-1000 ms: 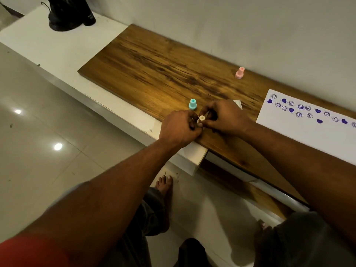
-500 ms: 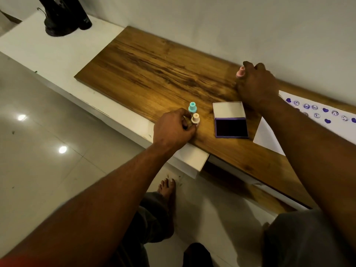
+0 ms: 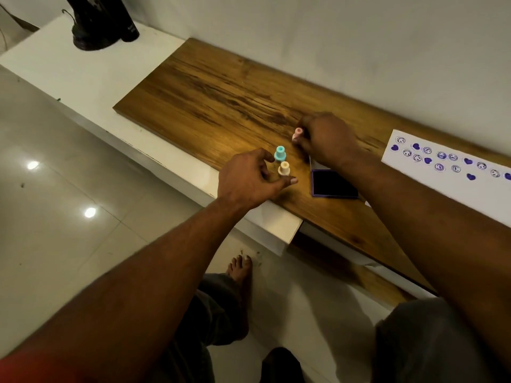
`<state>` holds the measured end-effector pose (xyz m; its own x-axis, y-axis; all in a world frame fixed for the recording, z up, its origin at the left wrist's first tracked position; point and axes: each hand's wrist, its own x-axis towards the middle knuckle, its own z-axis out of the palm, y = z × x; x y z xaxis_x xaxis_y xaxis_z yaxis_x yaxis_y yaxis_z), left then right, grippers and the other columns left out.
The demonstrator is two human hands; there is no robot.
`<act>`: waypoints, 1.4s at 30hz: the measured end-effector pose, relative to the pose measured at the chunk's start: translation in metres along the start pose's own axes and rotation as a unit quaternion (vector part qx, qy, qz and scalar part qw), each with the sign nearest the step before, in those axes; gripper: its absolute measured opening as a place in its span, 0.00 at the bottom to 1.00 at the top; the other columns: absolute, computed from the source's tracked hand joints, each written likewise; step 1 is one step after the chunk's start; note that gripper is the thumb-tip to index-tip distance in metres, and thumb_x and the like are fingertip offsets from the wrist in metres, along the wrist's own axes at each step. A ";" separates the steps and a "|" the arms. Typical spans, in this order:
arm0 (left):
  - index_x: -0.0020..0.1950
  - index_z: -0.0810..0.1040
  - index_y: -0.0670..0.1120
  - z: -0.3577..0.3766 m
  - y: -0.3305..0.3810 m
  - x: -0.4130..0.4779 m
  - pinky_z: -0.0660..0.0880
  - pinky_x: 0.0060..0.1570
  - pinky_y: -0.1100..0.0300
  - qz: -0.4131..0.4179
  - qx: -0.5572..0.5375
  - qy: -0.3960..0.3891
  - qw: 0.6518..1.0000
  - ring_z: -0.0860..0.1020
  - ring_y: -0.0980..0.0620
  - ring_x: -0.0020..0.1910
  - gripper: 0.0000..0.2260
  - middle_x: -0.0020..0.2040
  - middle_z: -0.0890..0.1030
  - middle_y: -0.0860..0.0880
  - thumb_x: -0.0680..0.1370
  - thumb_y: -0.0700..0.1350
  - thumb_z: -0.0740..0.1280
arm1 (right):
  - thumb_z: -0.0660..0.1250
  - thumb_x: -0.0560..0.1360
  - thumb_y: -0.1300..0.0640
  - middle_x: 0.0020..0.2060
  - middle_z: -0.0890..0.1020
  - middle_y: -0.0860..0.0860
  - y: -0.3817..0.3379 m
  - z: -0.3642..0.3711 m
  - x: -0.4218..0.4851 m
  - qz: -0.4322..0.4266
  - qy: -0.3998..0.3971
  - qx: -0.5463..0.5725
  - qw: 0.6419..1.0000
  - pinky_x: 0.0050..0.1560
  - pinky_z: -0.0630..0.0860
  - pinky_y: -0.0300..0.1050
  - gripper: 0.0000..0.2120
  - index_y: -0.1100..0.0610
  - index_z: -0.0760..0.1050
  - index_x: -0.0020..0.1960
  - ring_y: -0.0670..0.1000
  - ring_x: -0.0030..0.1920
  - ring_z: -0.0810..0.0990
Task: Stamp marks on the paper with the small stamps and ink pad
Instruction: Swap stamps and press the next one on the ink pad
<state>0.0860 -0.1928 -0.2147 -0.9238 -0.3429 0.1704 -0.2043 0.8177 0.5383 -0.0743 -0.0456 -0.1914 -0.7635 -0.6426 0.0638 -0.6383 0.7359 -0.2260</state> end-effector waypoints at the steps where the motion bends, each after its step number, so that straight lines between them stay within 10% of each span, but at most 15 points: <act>1: 0.59 0.82 0.58 -0.003 0.002 0.000 0.66 0.30 0.65 0.009 -0.007 0.018 1.000 0.75 0.65 0.34 0.34 0.35 0.77 0.62 0.66 0.81 0.66 | 0.69 0.78 0.44 0.51 0.84 0.52 -0.003 -0.001 -0.002 -0.016 -0.007 -0.008 1.000 0.46 0.77 0.49 0.15 0.53 0.82 0.59 0.53 0.50 0.79; 9: 0.60 0.83 0.52 -0.011 0.022 0.004 0.77 0.46 0.60 0.086 -0.044 0.079 0.992 0.81 0.59 0.50 0.26 0.47 0.84 0.57 0.73 0.70 0.71 | 0.72 0.76 0.40 0.46 0.84 0.48 -0.003 -0.040 -0.040 0.002 0.004 0.078 0.997 0.42 0.76 0.45 0.16 0.50 0.84 0.56 0.50 0.45 0.80; 21: 0.60 0.86 0.50 0.005 0.078 -0.028 0.71 0.34 0.65 0.158 -0.111 -0.036 0.980 0.75 0.73 0.34 0.15 0.42 0.87 0.56 0.76 0.55 0.76 | 0.74 0.77 0.46 0.42 0.82 0.40 0.009 -0.077 -0.156 0.038 0.017 0.229 0.972 0.42 0.69 0.35 0.09 0.48 0.83 0.54 0.40 0.43 0.79; 28: 0.57 0.87 0.50 0.011 0.088 -0.031 0.75 0.37 0.67 0.148 -0.064 -0.012 0.987 0.82 0.59 0.39 0.16 0.41 0.86 0.56 0.77 0.59 0.73 | 0.54 0.83 0.36 0.41 0.84 0.51 0.021 -0.070 -0.156 0.010 -0.007 0.050 0.999 0.43 0.77 0.48 0.25 0.52 0.81 0.53 0.50 0.40 0.80; 42: 0.59 0.86 0.51 0.025 0.065 -0.022 0.68 0.36 0.69 0.131 -0.038 -0.055 0.989 0.75 0.66 0.32 0.17 0.42 0.86 0.57 0.76 0.60 0.74 | 0.56 0.85 0.41 0.36 0.75 0.48 0.044 -0.047 -0.127 -0.095 -0.066 0.048 0.992 0.35 0.64 0.43 0.16 0.49 0.72 0.46 0.50 0.35 0.73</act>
<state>0.0849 -0.1206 -0.2046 -0.9726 -0.0683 0.2224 0.0669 0.8334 0.5486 -0.0104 0.0787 -0.1637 -0.6062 -0.7952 -0.0129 -0.7526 0.5787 -0.3141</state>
